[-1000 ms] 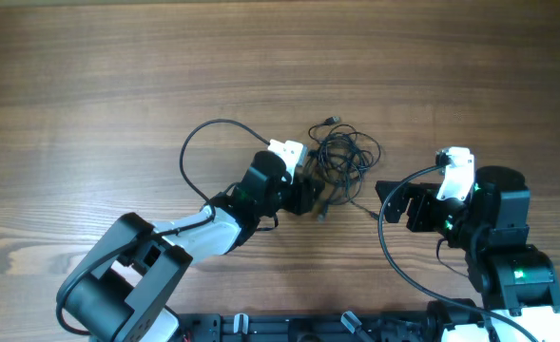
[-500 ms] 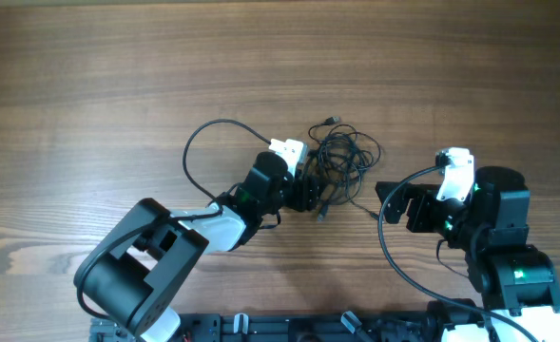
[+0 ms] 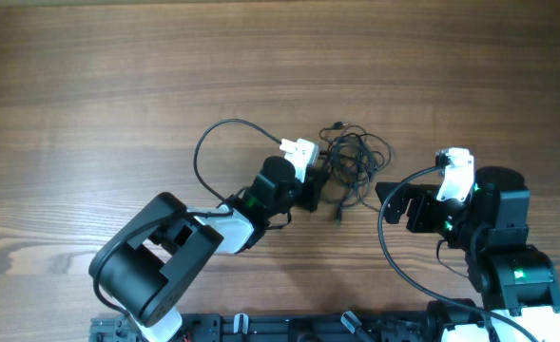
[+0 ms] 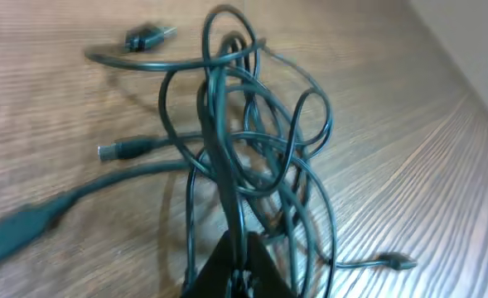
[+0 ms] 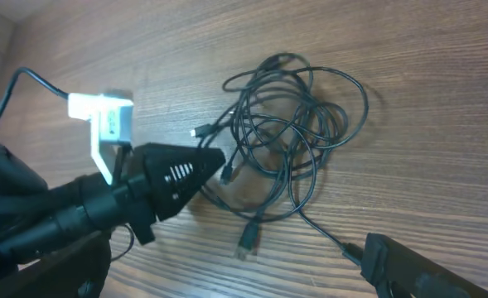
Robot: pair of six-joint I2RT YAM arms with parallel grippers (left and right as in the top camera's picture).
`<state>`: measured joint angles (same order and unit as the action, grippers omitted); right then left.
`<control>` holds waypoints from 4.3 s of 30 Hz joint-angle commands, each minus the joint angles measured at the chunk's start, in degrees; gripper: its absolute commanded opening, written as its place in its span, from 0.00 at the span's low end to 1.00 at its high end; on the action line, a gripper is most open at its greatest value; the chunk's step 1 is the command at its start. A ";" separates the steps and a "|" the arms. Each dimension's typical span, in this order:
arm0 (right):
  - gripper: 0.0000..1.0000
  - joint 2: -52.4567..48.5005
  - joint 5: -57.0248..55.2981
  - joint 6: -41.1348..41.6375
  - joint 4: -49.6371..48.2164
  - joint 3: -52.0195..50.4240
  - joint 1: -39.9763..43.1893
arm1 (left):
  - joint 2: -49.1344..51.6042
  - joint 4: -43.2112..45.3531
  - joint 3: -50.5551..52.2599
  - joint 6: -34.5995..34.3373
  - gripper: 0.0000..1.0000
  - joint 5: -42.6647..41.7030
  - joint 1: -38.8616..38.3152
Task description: Untangle cables
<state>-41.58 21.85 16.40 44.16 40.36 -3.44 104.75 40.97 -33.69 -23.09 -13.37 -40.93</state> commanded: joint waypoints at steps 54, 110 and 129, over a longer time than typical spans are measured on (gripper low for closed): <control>0.30 0.04 9.51 -13.22 -8.57 1.33 0.13 | -48.28 -8.79 -0.50 28.83 0.04 -34.88 1.14; 0.04 -1.20 26.84 -9.49 -17.53 1.49 0.07 | -42.62 -1.14 -0.50 14.88 1.00 -27.36 3.93; 0.04 -1.29 1.68 0.48 -13.84 8.50 0.07 | -42.05 -38.21 -0.50 8.87 1.00 -14.12 3.91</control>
<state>-42.92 30.59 14.76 30.48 47.27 -3.40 62.59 1.69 -34.11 -13.91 -19.33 -36.93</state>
